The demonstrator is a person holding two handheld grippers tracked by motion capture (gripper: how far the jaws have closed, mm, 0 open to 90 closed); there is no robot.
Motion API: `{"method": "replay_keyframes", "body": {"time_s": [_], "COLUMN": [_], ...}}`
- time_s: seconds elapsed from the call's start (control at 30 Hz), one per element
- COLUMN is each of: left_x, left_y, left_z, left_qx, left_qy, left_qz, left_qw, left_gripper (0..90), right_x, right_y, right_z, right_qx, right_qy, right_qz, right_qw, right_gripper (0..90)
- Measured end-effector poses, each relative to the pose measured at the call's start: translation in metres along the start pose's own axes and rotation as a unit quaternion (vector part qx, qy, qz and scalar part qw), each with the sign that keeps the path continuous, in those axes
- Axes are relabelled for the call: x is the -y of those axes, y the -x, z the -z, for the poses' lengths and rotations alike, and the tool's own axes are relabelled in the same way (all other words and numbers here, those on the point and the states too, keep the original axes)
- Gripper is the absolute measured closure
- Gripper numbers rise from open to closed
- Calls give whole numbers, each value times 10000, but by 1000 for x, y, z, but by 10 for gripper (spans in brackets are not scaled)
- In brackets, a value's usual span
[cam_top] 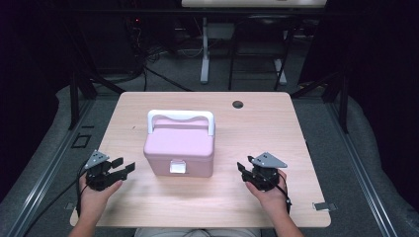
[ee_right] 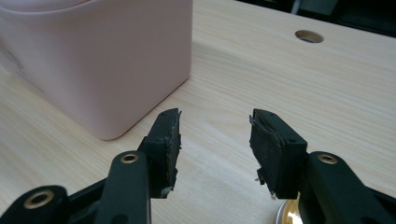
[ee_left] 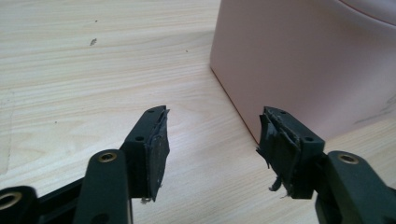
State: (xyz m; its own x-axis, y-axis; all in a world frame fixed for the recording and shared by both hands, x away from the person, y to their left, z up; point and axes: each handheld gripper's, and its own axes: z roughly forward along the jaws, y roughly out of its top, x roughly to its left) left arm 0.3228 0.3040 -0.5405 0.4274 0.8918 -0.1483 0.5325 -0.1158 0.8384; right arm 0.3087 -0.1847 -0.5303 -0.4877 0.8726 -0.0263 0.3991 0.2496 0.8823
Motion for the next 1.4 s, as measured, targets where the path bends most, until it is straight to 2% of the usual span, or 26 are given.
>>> {"method": "replay_keyframes", "body": {"time_s": [0.03, 0.13, 0.23, 0.3, 0.4, 0.5, 0.67, 0.9, 0.97, 1.23, 1.3, 1.37, 1.4], "left_x": [0, 0, 1, 1, 1, 0, -1, -2, -2, -4, -5, -9, -11], "left_y": [0, -1, -1, -1, 1, 5, 12, 12, 12, 16, 16, 16, 16], "left_z": [0, -3, -5, -5, -3, -3, 0, -1, -2, 0, 1, 1, 0], "left_qx": [-24, -16, -16, 18, -38, 23, 33, 97, 103, 112, 92, 33, -1], "left_qy": [4, 36, 5, -2, -12, -75, 24, 3, -3, 10, 35, 12, -1], "left_qz": [7, 55, 113, 128, 77, -2, -111, 23, -1, -64, -32, -47, -30], "left_qw": [10000, 10000, 9999, 9999, 10000, 10000, 9999, 10000, 9999, 9999, 9999, 10000, 10000], "left_gripper": [438, 442, 442, 449, 468, 479, 526, 612, 633, 634, 638, 638, 638], "right_x": [0, -2, -4, -4, -2, -2, -4, -6, -6, -6, -7, -10, -13], "right_y": [-1, -4, -5, -5, -4, -5, -11, -16, -16, -17, -18, -17, -18], "right_z": [1, 3, 5, 4, 0, -2, 1, -5, -7, -10, -9, -6, -5], "right_qx": [52, 11, 69, 6, -167, -204, -246, -385, -432, -471, -419, -477, -467], "right_qy": [12, 59, 127, 127, -78, -199, -146, -170, -209, -190, -179, -144, -106], "right_qz": [39, 138, 121, 51, -94, -158, -122, -180, -194, -222, -257, -417, -407], "right_qw": [10000, 9999, 9998, 9999, 9998, 9995, 9995, 9990, 9987, 9985, 9986, 9979, 9980], "right_gripper": [509, 509, 516, 538, 562, 567, 566, 584, 589, 615, 618, 625, 629]}}
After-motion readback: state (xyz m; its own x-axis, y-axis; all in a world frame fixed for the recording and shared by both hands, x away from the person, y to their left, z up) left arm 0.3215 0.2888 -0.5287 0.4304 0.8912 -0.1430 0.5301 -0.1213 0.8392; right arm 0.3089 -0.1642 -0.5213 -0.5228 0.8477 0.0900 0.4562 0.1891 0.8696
